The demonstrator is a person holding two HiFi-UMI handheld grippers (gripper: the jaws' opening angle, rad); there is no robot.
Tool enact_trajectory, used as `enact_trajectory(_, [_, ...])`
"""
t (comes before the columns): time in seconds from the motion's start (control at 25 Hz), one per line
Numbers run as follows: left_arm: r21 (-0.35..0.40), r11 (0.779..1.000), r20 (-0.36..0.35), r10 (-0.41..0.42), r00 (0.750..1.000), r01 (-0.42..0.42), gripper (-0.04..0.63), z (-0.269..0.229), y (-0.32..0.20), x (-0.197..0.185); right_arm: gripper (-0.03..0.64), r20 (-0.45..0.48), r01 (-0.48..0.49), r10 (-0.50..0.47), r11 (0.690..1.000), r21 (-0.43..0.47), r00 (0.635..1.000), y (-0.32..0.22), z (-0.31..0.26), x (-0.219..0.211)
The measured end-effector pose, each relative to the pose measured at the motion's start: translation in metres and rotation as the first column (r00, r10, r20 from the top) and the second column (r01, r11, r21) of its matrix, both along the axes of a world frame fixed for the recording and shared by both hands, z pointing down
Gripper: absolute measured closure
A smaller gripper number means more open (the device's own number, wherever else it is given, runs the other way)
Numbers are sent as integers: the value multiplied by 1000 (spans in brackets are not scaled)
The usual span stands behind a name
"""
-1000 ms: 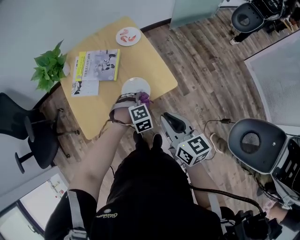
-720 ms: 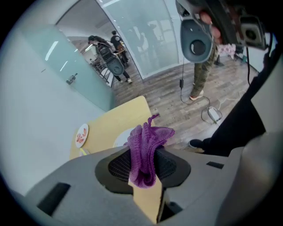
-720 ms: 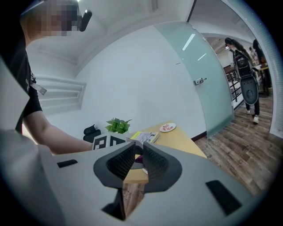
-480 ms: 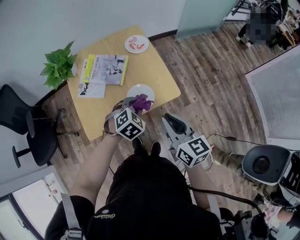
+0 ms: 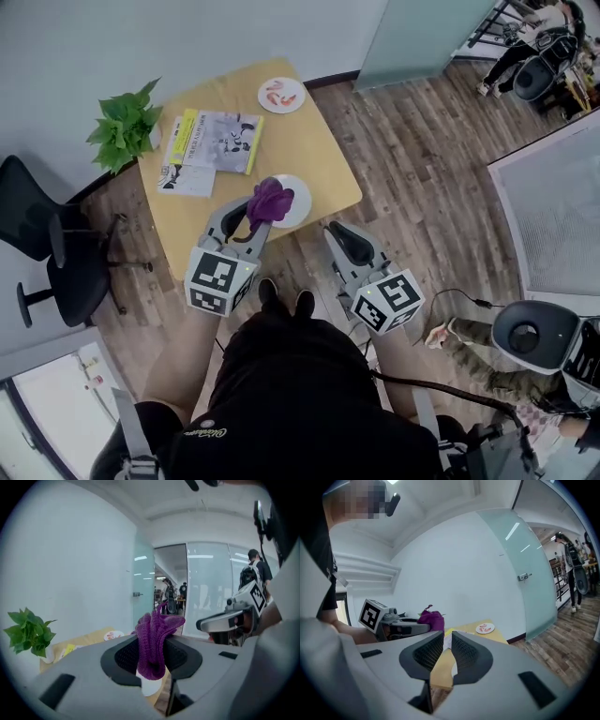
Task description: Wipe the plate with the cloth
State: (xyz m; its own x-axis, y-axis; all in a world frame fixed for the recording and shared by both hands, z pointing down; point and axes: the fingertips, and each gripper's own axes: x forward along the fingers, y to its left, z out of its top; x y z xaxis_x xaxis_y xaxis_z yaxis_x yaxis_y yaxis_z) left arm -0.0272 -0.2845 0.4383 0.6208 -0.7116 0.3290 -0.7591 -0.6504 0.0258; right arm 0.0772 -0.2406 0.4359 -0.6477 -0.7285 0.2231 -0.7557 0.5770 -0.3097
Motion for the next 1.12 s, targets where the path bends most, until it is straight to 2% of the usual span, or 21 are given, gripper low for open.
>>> enact_trajectory(0.12, [65, 997, -64, -46, 997, 50, 479, -23, 4, -14, 560, -17, -15, 15, 999, 35, 1000, -2, -11, 2])
enact_trajectory(0.28, [67, 995, -119, -65, 991, 73, 479, -30, 10, -20, 560, -25, -69, 71, 994, 84, 997, -7, -20, 7])
enact_trajectory(0.96, [49, 997, -91, -55, 994, 60, 479, -29, 10, -26, 575, -33, -91, 97, 984, 155, 995, -20, -38, -3])
enact_trajectory(1.12, [56, 997, -64, -45, 997, 49, 479, -28, 9, -26, 580, -38, -91, 98, 983, 161, 994, -22, -40, -5])
